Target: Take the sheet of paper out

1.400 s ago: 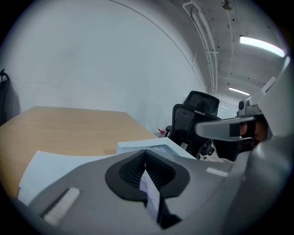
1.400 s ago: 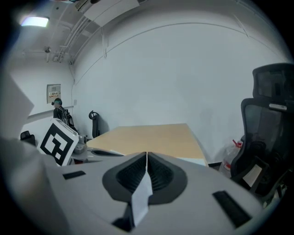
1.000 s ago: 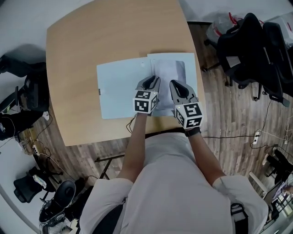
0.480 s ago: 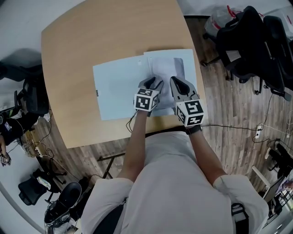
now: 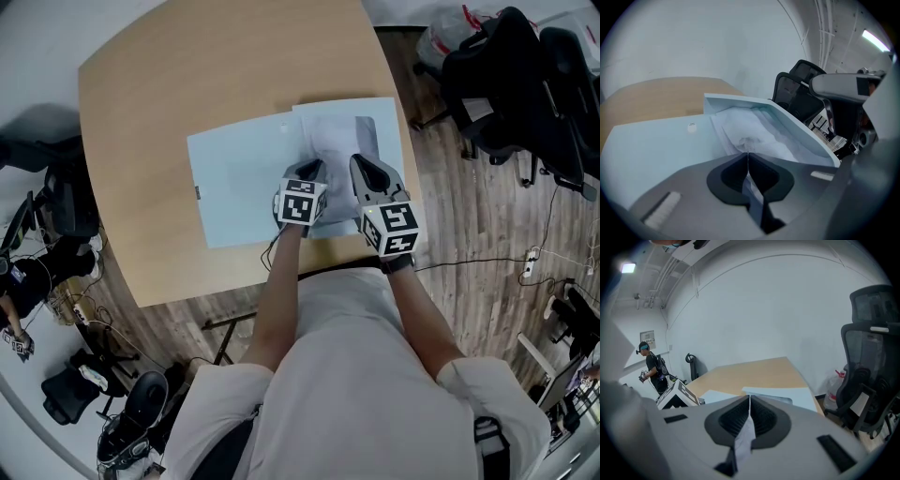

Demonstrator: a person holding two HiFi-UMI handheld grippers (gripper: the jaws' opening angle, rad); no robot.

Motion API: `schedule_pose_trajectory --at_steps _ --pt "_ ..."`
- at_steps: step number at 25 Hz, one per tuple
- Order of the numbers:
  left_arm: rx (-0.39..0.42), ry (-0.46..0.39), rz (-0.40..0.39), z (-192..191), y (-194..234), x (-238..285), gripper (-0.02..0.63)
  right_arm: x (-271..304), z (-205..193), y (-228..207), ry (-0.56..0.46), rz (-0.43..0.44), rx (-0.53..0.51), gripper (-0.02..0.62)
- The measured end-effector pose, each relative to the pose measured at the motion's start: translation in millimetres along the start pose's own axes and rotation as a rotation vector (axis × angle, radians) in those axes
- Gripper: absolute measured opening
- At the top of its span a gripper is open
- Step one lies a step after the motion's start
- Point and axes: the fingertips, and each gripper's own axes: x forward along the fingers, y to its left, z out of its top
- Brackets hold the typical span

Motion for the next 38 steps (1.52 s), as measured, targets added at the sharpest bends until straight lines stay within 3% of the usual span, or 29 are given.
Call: schedule_pose_trajectory --at_steps 21,38 --pt "-0.037 -0.051 0.026 1 32 -41 0.014 13 0 30 0.004 0.061 -0.005 0.014" --pt "-0.09 -0.098 0.15 -12 72 -101 0.012 12 10 63 -0.025 0.139 0.013 0.014"
